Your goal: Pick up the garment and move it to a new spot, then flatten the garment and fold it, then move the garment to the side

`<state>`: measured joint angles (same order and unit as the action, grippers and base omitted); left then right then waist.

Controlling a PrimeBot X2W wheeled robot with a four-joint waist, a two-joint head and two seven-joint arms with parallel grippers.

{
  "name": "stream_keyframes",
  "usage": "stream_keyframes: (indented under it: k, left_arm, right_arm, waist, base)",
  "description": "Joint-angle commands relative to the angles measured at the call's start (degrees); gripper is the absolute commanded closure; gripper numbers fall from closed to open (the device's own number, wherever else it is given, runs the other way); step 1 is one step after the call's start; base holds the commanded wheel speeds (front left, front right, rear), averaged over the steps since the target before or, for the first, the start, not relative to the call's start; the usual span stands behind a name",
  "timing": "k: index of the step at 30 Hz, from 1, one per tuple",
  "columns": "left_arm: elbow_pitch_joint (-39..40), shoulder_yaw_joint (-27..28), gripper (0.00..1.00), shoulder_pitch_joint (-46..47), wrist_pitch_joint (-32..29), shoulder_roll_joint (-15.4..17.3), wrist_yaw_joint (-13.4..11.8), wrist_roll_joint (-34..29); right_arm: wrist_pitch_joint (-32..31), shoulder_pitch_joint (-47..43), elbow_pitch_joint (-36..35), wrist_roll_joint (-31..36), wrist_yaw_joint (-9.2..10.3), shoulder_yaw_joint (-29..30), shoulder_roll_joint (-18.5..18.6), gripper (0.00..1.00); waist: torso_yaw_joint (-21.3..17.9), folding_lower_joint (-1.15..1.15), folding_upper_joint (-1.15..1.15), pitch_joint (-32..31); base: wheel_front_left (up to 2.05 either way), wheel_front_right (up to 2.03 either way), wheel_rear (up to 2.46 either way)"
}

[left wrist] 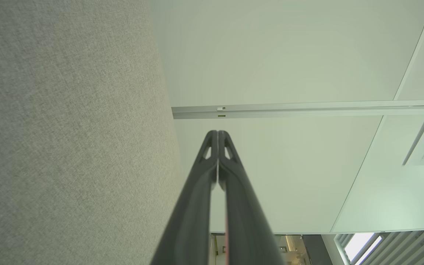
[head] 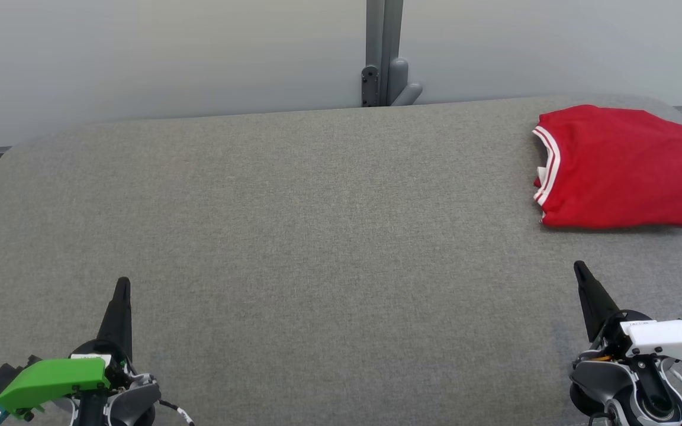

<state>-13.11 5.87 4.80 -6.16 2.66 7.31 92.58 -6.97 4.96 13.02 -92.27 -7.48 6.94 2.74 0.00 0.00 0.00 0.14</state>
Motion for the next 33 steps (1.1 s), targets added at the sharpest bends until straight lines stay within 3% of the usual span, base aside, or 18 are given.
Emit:
stream_keyframes:
  k: [1, 33]
  left_arm:
    - [0.16, 0.2, 1.0, 0.93, -0.15, 0.39, 0.39, 0.03]
    - [0.18, 0.19, 1.0, 0.93, -0.15, 0.39, 0.39, 0.03]
  right_arm:
    - [-0.07, 0.34, -0.2, -0.42, -0.02, 0.0, 0.27, 1.0]
    - [-0.06, 0.34, -0.2, -0.43, -0.02, -0.01, 0.27, 1.0]
  waist:
    - [0.0, 0.0, 0.0, 0.0]
    - [0.0, 0.0, 0.0, 0.0]
  base:
    - [0.0, 0.0, 0.0]
    - [0.0, 0.0, 0.0]
